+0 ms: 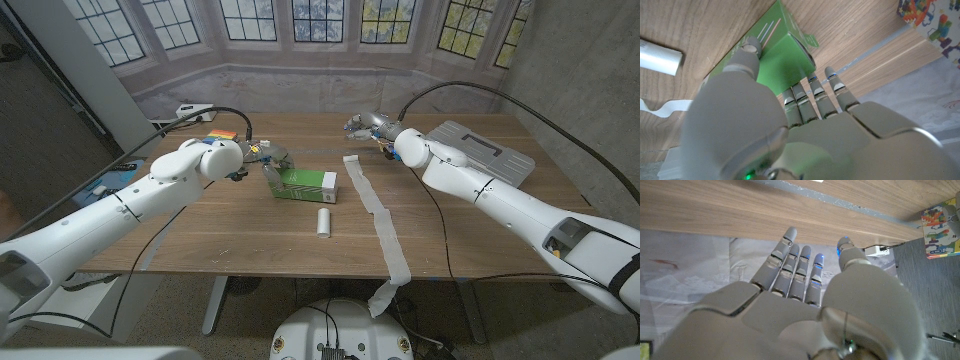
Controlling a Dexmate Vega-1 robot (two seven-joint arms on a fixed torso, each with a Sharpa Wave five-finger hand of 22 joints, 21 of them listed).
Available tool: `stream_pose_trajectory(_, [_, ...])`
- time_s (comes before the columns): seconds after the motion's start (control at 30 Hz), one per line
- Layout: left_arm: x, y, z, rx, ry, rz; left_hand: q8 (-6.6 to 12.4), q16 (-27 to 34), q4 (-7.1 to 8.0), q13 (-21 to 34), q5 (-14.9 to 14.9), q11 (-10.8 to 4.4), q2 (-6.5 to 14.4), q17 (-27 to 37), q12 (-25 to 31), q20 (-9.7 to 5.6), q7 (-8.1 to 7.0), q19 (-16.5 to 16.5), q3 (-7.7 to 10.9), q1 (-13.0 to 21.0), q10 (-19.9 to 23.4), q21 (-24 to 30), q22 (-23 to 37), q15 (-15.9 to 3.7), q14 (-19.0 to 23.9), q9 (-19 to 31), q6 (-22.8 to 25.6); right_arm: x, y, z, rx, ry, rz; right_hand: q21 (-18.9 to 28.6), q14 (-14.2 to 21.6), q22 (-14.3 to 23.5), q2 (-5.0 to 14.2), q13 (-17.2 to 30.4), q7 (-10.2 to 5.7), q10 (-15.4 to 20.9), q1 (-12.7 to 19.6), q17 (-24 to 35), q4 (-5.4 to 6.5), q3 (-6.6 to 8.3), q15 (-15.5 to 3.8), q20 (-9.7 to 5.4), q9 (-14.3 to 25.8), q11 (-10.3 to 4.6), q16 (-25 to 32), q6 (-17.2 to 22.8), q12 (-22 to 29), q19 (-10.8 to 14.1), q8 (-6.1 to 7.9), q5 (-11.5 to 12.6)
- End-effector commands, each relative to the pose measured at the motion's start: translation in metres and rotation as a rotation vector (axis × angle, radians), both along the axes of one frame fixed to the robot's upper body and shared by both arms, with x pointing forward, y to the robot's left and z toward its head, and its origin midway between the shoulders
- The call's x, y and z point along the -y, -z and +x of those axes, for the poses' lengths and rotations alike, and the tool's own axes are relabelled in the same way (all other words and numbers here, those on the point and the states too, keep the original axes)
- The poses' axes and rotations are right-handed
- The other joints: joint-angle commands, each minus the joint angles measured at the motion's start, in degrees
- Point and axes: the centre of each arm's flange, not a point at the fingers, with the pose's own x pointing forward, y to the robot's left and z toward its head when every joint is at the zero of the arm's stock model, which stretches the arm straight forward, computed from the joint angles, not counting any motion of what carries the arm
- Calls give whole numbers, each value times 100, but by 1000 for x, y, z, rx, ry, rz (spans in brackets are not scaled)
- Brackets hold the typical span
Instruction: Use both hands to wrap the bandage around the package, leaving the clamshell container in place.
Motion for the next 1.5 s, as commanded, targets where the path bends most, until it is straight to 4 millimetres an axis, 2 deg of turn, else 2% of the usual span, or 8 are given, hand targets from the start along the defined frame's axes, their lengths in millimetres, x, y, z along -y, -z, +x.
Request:
stream_pose_trajectory(0.03, [-1, 2, -3, -11, -6, 2, 211, -38, 48, 38, 52, -17, 272, 21, -12, -19, -24, -11, 106, 189, 31, 16, 21, -2, 34, 16, 471, -19, -1, 7, 56, 48, -176, 48, 133, 27, -12, 19, -18, 124, 139, 42, 15, 12, -658, -204, 31, -71, 72, 129, 37, 105, 31, 5])
stream_pose_trajectory(0.1, [-1, 3, -3, -13, -5, 1, 213, -42, 48, 41, 52, -32, 270, 21, -11, -22, -9, -9, 109, 186, 38, 17, 21, 1, 37, 16, 466, -22, -1, 9, 59, 49, -197, 47, 148, 28, -19, 20, -34, 169, 173, 46, 16, 7, -664, -206, 32, -111, 77, 163, 50, 119, 36, 6])
stream_pose_trajectory(0.17, [-1, 3, -3, -16, -5, 0, 221, -47, 47, 46, 54, -27, 273, 22, -14, -19, -12, -11, 114, 186, 39, 17, 21, 3, 37, 16, 472, -25, 0, 11, 65, 47, -212, 53, 173, 28, -26, 21, -49, 208, 201, 53, 22, -3, -669, -225, 33, -86, 87, 187, 60, 150, 36, 5])
stream_pose_trajectory(0.23, [-1, 4, -4, -15, -6, 0, 217, -47, 49, 50, 55, -25, 282, 28, -15, -21, 3, -13, 115, 185, 41, 16, 21, 1, 35, 16, 452, -26, 1, 13, 74, 49, -227, 50, 202, 29, -28, 22, -53, 260, 231, 63, 34, -16, -684, -239, 35, -143, 100, 266, 74, 164, 56, 5])
stream_pose_trajectory(0.57, [-3, 5, -5, -17, -7, -1, 232, -51, 47, 70, 61, -23, 297, 48, -33, -19, 0, -14, 109, 184, 30, 18, 20, 4, 33, 16, 433, -25, 7, 22, 80, 66, -276, 39, 303, 31, -95, 20, -179, 406, 409, 78, 12, -46, -742, -256, 36, -261, 132, 472, 102, 210, 95, 10])
stream_pose_trajectory(0.67, [-2, 5, -5, -19, -4, -2, 242, -56, 48, 76, 64, -30, 295, 49, -35, -18, 8, -17, 112, 176, 37, 18, 20, 0, 39, 16, 439, -26, 8, 25, 81, 73, -298, 29, 323, 32, -112, 10, -217, 466, 476, 91, 24, -64, -774, -268, 35, -434, 142, 541, 100, 216, 103, 9])
stream_pose_trajectory(1.23, [0, 4, -6, -19, 1, -2, 267, -71, 39, 104, 74, -29, 321, 71, -72, -22, -8, -24, 126, 185, 9, 19, 20, 0, 39, 13, 418, -24, 11, 43, 57, 127, -372, 0, 360, 32, -178, -14, -345, 568, 516, 101, 61, -112, -796, -253, 31, -560, 139, 653, 81, 208, 107, 10])
stream_pose_trajectory(1.5, [0, 5, -6, -22, 0, -1, 296, -81, 41, 118, 80, -28, 323, 76, -81, -31, -11, -30, 129, 174, 18, 18, 19, -1, 48, 13, 447, -22, 19, 49, 41, 143, -381, -23, 465, 31, -195, -32, -396, 786, 525, 105, 91, -121, -845, -241, 28, -634, 152, 871, 121, 199, 162, 20])
